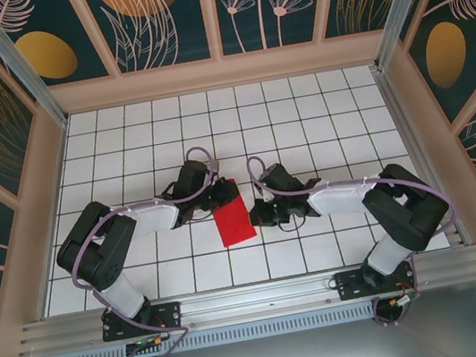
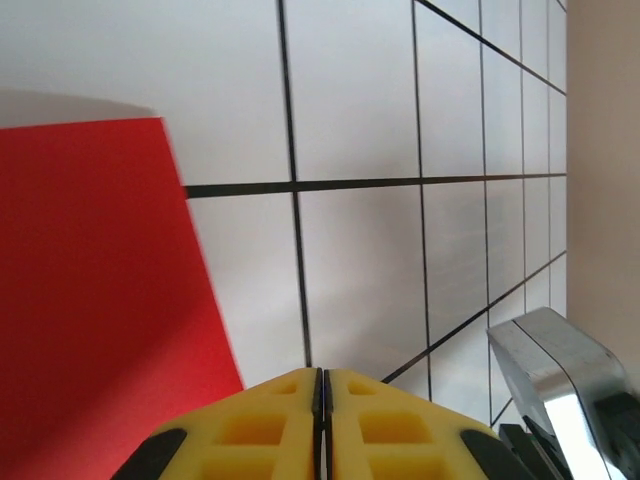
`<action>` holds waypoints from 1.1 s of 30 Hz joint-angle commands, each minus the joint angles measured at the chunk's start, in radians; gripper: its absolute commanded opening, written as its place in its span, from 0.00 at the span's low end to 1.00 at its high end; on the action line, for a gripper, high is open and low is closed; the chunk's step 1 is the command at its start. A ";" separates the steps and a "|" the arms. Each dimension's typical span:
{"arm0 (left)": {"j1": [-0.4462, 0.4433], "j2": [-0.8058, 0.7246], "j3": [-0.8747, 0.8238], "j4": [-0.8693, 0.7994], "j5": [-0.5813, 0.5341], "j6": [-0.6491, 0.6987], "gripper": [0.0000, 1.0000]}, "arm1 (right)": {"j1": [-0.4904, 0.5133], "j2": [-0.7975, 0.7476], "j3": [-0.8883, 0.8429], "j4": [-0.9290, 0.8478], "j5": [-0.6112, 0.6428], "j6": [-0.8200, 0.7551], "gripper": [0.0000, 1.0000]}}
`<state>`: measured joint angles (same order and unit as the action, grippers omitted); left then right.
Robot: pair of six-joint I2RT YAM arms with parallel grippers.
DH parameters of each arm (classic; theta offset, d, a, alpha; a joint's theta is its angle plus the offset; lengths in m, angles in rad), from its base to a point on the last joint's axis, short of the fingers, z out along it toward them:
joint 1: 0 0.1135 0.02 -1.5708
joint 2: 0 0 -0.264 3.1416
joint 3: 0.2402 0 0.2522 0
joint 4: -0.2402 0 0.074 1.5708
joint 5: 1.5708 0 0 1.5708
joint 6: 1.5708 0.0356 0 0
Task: Fold a paper plane with a square sheet of paper (pick it up from the middle)
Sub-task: First fold in half a square sheet of paper at the center of the table.
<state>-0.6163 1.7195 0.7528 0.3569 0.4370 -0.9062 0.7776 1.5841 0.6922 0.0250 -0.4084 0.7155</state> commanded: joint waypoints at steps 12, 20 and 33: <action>0.001 0.162 0.120 -0.108 0.012 0.144 0.03 | -0.042 0.136 0.073 0.043 -0.011 0.028 0.01; 0.001 0.197 0.123 -0.174 -0.108 0.151 0.02 | -0.040 0.180 0.079 -0.062 -0.019 -0.030 0.01; 0.034 0.197 0.185 -0.228 -0.201 0.178 0.02 | -0.039 0.197 0.053 -0.159 0.022 -0.059 0.01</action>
<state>-0.6247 1.8809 0.9081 0.1791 0.3611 -0.7673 0.7361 1.7271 0.7792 0.0254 -0.4229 0.6853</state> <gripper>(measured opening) 0.067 0.046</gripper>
